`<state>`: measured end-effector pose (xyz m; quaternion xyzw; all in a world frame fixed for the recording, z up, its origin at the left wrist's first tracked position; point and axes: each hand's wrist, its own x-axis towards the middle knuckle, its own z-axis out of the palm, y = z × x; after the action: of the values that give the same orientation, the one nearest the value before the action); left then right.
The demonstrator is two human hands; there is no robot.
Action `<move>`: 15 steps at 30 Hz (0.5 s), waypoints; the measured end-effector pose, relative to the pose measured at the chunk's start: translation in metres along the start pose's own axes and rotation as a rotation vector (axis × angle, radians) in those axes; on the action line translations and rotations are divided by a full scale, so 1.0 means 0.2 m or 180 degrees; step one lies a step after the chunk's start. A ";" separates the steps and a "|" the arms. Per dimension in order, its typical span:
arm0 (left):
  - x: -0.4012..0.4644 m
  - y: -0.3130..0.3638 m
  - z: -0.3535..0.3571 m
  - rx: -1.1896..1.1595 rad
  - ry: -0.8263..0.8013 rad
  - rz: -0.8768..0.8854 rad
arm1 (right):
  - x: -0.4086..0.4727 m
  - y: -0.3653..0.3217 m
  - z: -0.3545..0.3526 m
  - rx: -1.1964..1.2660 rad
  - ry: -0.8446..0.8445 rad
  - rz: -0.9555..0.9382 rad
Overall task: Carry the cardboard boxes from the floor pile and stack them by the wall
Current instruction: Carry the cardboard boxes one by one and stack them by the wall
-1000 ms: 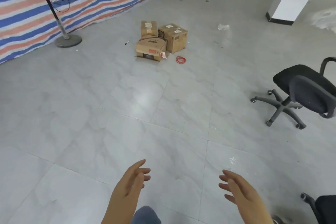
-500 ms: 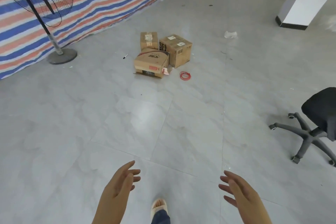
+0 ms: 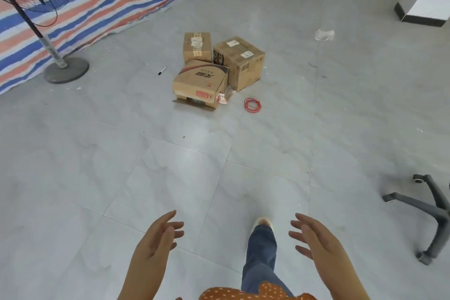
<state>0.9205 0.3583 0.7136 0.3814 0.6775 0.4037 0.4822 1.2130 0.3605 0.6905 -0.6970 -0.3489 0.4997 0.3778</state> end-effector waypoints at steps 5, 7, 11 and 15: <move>0.49 0.28 0.37 -0.0153 0.0190 0.0019 | 0.66 -0.38 -0.17 -0.0151 -0.0080 -0.0221; 0.69 0.41 0.51 -0.0203 0.0198 0.0039 | 0.90 -0.55 -0.23 -0.0181 -0.0071 -0.0274; 1.01 0.58 0.69 -0.0141 0.0195 -0.0020 | 1.32 -0.76 -0.26 -0.0303 -0.0243 -0.0228; 1.35 0.68 0.74 -0.0226 0.0379 -0.0209 | 1.70 -0.92 -0.15 -0.0343 -0.0378 -0.0139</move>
<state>1.0153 0.6808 0.7133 0.3169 0.7024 0.4334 0.4672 1.3099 0.7356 0.7116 -0.6777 -0.4123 0.5123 0.3292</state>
